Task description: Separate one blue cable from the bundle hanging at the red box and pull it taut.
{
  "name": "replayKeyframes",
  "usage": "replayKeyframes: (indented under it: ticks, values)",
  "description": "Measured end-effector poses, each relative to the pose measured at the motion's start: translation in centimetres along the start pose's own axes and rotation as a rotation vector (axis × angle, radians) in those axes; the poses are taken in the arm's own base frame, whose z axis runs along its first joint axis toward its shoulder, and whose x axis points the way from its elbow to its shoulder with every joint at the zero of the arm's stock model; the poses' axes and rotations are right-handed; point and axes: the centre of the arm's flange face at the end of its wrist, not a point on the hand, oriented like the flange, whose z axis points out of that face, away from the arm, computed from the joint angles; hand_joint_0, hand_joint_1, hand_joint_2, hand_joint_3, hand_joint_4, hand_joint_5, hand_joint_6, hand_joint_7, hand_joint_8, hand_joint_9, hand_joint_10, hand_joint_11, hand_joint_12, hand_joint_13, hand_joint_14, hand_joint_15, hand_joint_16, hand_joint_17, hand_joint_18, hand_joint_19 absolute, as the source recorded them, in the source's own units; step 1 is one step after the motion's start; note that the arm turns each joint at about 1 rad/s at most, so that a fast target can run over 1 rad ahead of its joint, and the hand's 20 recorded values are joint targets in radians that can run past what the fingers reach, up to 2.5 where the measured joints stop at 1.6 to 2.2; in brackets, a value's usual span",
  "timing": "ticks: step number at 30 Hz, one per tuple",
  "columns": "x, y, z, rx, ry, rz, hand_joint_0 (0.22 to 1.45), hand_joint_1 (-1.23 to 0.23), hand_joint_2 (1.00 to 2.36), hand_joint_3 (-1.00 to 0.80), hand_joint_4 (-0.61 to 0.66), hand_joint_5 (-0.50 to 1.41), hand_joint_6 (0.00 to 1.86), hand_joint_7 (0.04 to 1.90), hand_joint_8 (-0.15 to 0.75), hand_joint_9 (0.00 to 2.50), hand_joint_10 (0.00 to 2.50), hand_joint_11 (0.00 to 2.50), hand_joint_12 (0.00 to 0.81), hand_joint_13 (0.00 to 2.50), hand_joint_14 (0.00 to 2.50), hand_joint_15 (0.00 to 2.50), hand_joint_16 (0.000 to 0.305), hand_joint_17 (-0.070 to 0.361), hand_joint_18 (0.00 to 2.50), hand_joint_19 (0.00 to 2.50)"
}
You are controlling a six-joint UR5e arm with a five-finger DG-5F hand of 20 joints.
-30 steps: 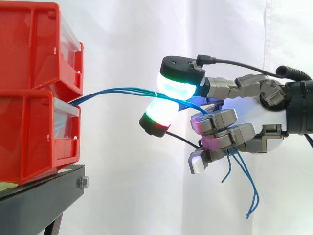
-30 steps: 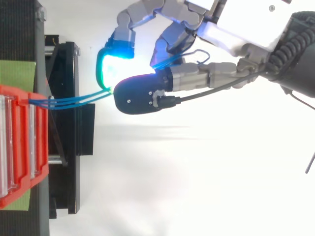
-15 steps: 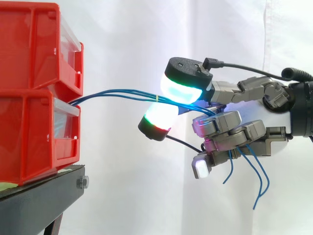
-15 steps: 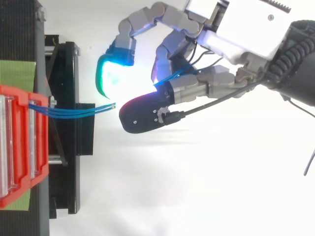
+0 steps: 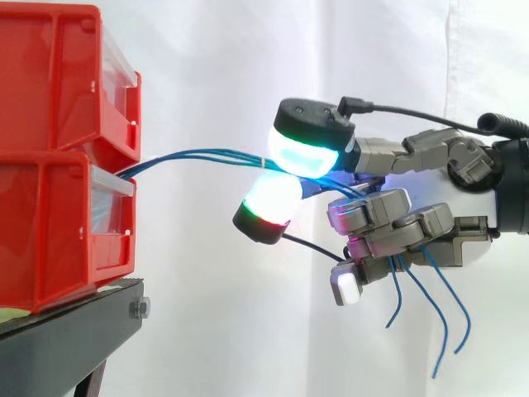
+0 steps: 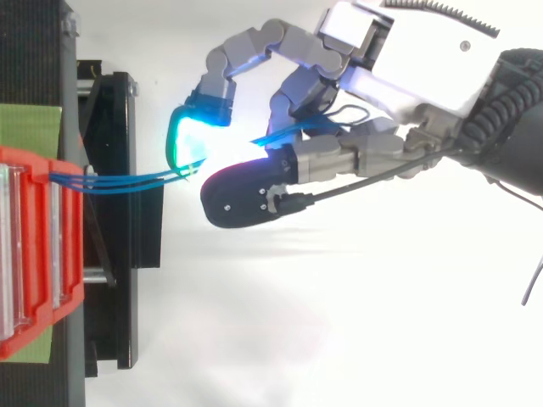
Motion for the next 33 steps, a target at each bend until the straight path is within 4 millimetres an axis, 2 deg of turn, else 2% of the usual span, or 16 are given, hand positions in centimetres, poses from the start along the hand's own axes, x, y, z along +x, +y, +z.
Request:
replayKeyframes:
  ticks: [5,8,11,15,16,19,22,24,27,30,33]
  values:
    - [0.02,0.01,-0.01,0.0,0.0,0.0,0.65,-0.7,1.02,-0.25,0.0,-0.23,0.92,0.99,0.213,1.19,0.93,1.65,0.263,1.36,1.6,1.03,0.049,0.11,0.97,0.88]
    - [0.0,0.05,-0.02,0.0,0.0,0.001,0.7,-0.8,1.01,-0.39,0.02,-0.24,0.92,0.93,0.207,1.15,0.96,1.63,0.26,1.35,1.52,1.06,0.047,0.107,0.92,0.84]
    - [0.0,0.05,-0.02,0.0,0.0,0.001,0.72,-0.82,1.0,-0.5,0.02,-0.23,0.92,0.93,0.206,1.15,0.95,1.6,0.265,1.36,1.42,1.11,0.047,0.105,0.91,0.82]
    - [0.01,0.03,-0.02,0.0,0.0,0.001,0.66,-0.79,1.0,-0.5,0.02,-0.22,0.91,0.91,0.208,1.17,0.94,1.62,0.279,1.35,1.19,1.21,0.046,0.103,0.87,0.81]
    - [0.01,0.02,-0.02,0.0,0.0,0.001,0.61,-0.76,1.0,-0.5,0.02,-0.22,0.91,0.91,0.209,1.18,0.91,1.63,0.276,1.34,1.01,1.27,0.046,0.103,0.85,0.82]
    - [0.01,0.02,-0.02,0.0,0.0,0.002,0.54,-0.66,1.0,-0.5,0.05,-0.22,0.9,0.92,0.229,1.18,0.9,1.6,0.304,1.33,0.87,1.29,0.049,0.11,0.85,0.82]
    - [0.02,0.01,-0.02,0.0,0.0,0.002,0.5,-0.58,1.0,-0.5,0.07,-0.21,0.89,0.91,0.241,1.19,0.91,1.57,0.326,1.34,0.82,1.29,0.052,0.117,0.86,0.82]
    - [0.01,0.04,-0.02,0.0,0.0,0.002,0.5,-0.55,1.0,-0.5,0.07,-0.21,0.89,0.91,0.242,1.19,0.9,1.58,0.328,1.35,0.81,1.28,0.052,0.118,0.86,0.83]
    - [0.02,0.03,-0.03,0.0,0.0,0.001,0.56,-0.51,1.0,-0.5,0.05,-0.21,0.88,0.96,0.217,1.22,0.77,1.66,0.295,1.35,0.72,1.36,0.048,0.108,0.83,0.85]
    - [0.02,0.02,-0.03,0.001,0.001,0.001,0.61,-0.56,1.0,-0.48,0.03,-0.21,0.88,1.0,0.205,1.22,0.74,1.69,0.277,1.35,0.68,1.4,0.047,0.106,0.83,0.85]
    - [0.02,0.01,-0.03,0.001,0.001,0.001,0.62,-0.64,1.01,-0.35,0.01,-0.21,0.89,1.03,0.21,1.22,0.75,1.69,0.277,1.35,0.65,1.4,0.047,0.106,0.83,0.85]
